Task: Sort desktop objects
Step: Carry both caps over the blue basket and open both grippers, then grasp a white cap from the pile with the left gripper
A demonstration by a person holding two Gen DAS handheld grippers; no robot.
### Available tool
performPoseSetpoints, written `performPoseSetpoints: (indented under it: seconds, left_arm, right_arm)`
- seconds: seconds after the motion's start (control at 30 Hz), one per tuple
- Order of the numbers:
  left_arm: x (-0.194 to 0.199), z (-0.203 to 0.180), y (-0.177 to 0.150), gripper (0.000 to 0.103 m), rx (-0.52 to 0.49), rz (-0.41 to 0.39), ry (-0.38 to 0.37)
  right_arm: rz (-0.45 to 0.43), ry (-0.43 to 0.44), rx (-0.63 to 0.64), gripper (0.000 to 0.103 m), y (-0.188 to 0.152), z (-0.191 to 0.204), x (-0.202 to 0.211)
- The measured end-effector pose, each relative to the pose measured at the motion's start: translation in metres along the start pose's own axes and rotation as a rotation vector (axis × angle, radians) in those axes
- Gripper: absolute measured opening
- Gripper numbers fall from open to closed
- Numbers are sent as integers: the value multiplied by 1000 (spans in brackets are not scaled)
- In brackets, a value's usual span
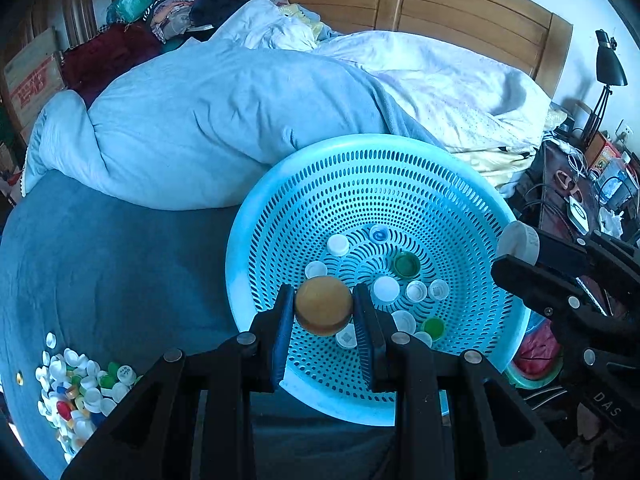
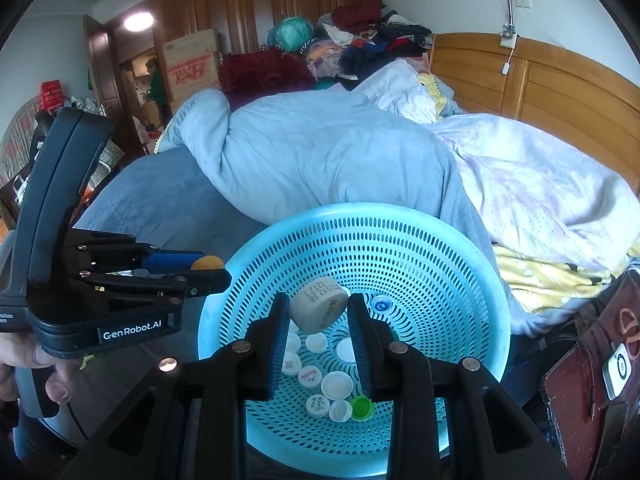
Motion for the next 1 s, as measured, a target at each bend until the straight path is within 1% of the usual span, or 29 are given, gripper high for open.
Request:
performPoseSetpoints:
  seconds: [0.07, 0.1, 0.13, 0.17, 0.2, 0.37, 0.43, 0.47, 0.53, 0.57, 0.6, 0.63, 0.67, 0.73, 0.77, 0.8, 0.83, 0.9, 1.0]
  left_arm:
    - [1, -1, 1, 25, -3, -12, 15]
    - [2, 0, 1, 29, -1, -23, 29]
    - [2, 1, 1, 35, -1, -25, 34]
    - [3, 3, 1, 44, 4, -36, 41]
    - [5, 5, 0, 46, 8, -45, 43]
    - [13, 28, -12, 46, 61, -73, 27]
    - [14, 45, -25, 46, 83, -73, 44]
    - [17, 55, -34, 46, 85, -86, 50]
    - [23, 82, -60, 46, 94, -109, 84]
    - [24, 100, -76, 46, 108, -113, 105]
    - [24, 124, -98, 46, 143, -108, 121]
    - [24, 143, -114, 46, 173, -102, 131]
    - [25, 165, -136, 46, 206, -105, 149]
    - [26, 215, -194, 46, 289, -96, 186]
    - [26, 227, -212, 46, 319, -90, 185]
    - [24, 253, -247, 46, 386, -68, 191]
    - [22, 265, -264, 46, 416, -55, 208]
    - [10, 301, -315, 45, 527, 15, 260]
    - [-10, 334, -362, 44, 671, 74, 293]
  right_arm:
    - [-12, -23, 6, 33, 1, -1, 2]
    - [-23, -37, 8, 47, 1, -2, 4]
    - [-39, -47, 9, 73, 2, -2, 7]
    - [-60, -56, 12, 83, 3, -1, 11]
    - [-79, -59, 18, 89, 4, 1, 14]
    - [-133, -14, 52, 89, 5, 24, 22]
    - [-156, 11, 60, 89, 3, 36, 23]
    - [-167, 34, 61, 89, 1, 43, 23]
    - [-180, 78, 74, 89, -6, 59, 21]
    - [-178, 96, 81, 89, -12, 66, 19]
    - [-165, 130, 96, 89, -20, 77, 12]
    - [-152, 145, 105, 89, -25, 83, 7]
    - [-130, 161, 114, 89, -33, 91, -1]
    - [-71, 211, 115, 89, -50, 105, -22]
    - [-42, 231, 113, 89, -58, 111, -32]
    - [-17, 247, 112, 89, -65, 118, -41]
    - [10, 265, 113, 89, -72, 125, -52]
    - [49, 295, 120, 89, -81, 139, -67]
    - [97, 320, 147, 89, -88, 156, -84]
Point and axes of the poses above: each gripper's, at about its wrist camera, not at the fingertips, and x roughly against the way its jaws point, z to its left, y to its top, the point moved 4 cm from there along -x, roughly the way its jaws point, and after that the axes turned 14 degrees about y, right-handed, at the moved point
